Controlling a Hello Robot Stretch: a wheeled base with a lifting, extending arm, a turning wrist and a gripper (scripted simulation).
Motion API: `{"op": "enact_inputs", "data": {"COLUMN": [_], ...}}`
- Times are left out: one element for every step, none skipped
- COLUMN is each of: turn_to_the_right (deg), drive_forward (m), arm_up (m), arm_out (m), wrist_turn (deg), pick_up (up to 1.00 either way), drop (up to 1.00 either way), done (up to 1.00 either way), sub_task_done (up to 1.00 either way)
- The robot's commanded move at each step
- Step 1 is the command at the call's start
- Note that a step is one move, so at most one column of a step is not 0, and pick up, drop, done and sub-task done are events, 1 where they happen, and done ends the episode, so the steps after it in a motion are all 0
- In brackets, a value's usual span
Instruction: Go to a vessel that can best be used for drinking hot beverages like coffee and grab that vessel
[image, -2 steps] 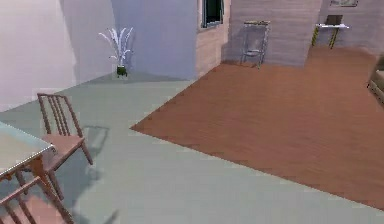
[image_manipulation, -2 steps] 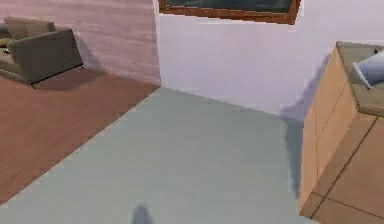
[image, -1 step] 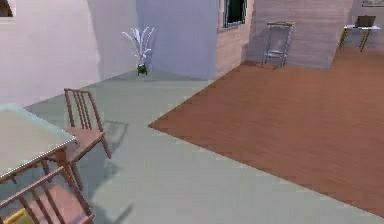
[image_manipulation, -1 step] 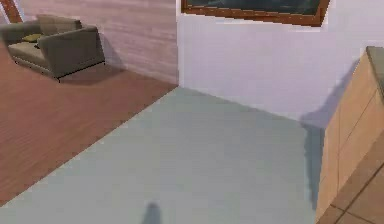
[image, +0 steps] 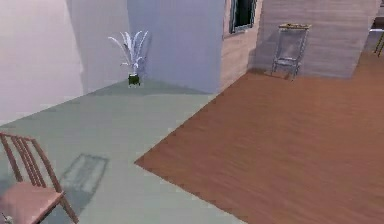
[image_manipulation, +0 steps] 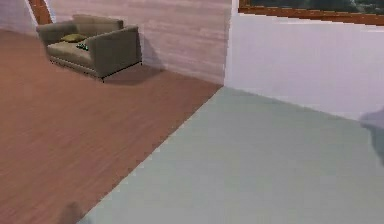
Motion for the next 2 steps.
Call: {"op": "enact_inputs", "data": {"turn_to_the_right": [-12.0,0.0], "drive_forward": [0.00,1.00], "arm_up": [0.00,0.00], "arm_out": [0.00,0.00], "wrist_turn": [0.0,0.0], "pick_up": [0.00,0.00], "drop": [0.00,0.00], "done": [0.00,0.00], "sub_task_done": [0.00,0.00]}}
